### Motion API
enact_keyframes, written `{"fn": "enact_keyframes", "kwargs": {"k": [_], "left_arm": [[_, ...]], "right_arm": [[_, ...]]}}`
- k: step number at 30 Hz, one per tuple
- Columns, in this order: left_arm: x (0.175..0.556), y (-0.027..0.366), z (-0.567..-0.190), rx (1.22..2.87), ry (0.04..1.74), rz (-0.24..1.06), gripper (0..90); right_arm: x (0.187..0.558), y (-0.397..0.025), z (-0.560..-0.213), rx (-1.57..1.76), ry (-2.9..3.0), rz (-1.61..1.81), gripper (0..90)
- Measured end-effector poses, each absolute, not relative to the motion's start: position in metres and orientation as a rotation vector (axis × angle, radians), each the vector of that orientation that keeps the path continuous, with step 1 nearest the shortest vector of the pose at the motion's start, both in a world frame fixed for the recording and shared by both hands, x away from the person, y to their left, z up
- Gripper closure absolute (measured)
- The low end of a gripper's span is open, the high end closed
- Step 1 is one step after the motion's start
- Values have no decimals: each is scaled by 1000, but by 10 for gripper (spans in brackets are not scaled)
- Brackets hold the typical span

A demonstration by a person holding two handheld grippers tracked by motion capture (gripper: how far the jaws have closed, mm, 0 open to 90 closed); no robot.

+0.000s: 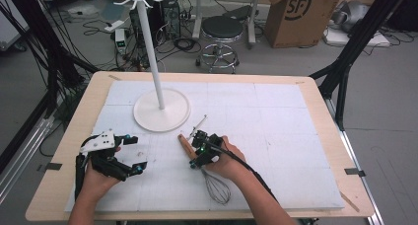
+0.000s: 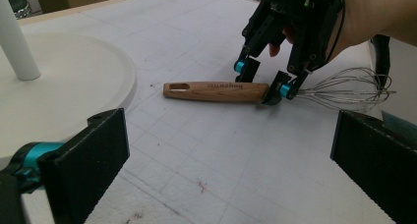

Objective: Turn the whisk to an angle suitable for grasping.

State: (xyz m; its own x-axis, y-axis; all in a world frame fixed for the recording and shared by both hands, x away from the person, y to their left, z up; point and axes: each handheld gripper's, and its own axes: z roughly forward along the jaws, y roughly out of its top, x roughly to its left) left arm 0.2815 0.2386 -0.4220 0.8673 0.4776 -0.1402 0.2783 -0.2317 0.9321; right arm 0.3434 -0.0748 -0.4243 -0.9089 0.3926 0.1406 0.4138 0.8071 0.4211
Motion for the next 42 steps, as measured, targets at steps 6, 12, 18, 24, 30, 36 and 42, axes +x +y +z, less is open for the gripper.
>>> {"fn": "enact_keyframes", "kwargs": {"k": [6,12,18,24,30,36,42], "left_arm": [[281,239,-422,1830,567,206,17],[282,240,-422,1831,568,207,17],[282,239,-422,1831,567,206,17],[282,239,-422,1831,568,202,17],[282,239,-422,1832,566,203,17],[281,239,-422,1829,565,202,17],[282,240,-422,1832,568,205,17]], "right_arm": [[345,-77,-423,-664,-2947,-688,583],[349,-85,-420,-667,-2985,-641,674],[349,-86,-420,-669,-2991,-645,657],[348,-84,-422,-691,-2995,-647,631],[349,-84,-422,-700,-3006,-641,675],[353,-88,-422,-715,-2969,-647,703],[354,-92,-420,-714,-2962,-660,704]]}}
